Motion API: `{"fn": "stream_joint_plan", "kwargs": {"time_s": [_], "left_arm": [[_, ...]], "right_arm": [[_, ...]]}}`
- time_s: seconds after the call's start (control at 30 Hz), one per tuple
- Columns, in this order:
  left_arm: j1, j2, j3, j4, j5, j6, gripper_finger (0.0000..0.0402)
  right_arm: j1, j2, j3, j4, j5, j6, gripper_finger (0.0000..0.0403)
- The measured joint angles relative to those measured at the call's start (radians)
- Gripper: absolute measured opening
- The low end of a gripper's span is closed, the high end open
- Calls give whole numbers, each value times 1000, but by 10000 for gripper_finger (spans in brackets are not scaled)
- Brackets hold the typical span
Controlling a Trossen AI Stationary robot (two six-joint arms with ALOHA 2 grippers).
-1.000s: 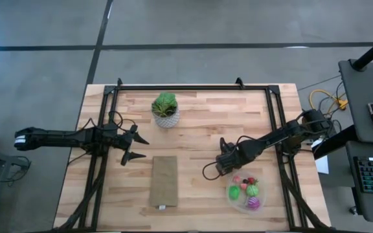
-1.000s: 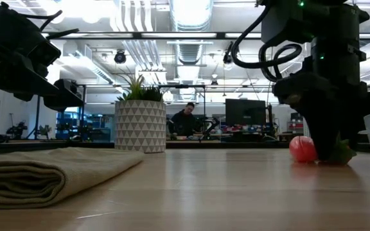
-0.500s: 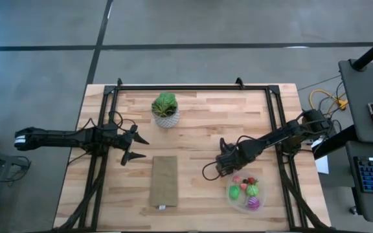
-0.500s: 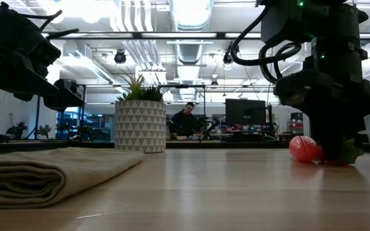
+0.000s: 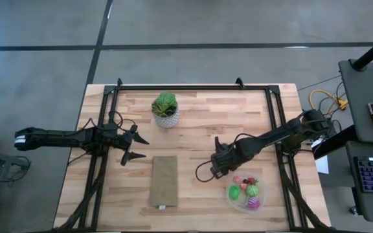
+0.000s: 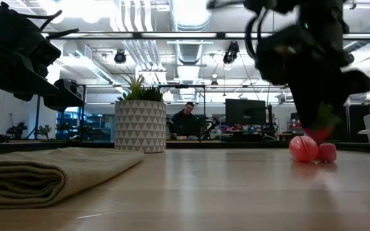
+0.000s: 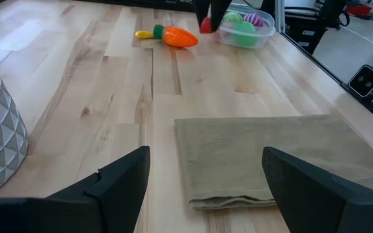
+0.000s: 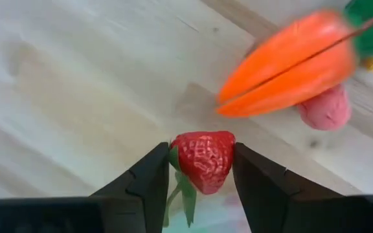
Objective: Pick and placing Produce into tupperware
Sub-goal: Put the strawberry into the transparent container
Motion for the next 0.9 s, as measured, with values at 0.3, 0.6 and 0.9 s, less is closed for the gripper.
{"fn": "stream_joint_plan", "kwargs": {"time_s": [0.3,0.6,0.9], "left_arm": [[0,0,0,0,0,0,283],[0,0,0,0,0,0,283],[0,0,0,0,0,0,283]], "right_arm": [[82,-1,339,-396,20,-44,159],[321,-1,378,-585,-31,262,156],[337,2,191,-420,-29,356,157]]}}
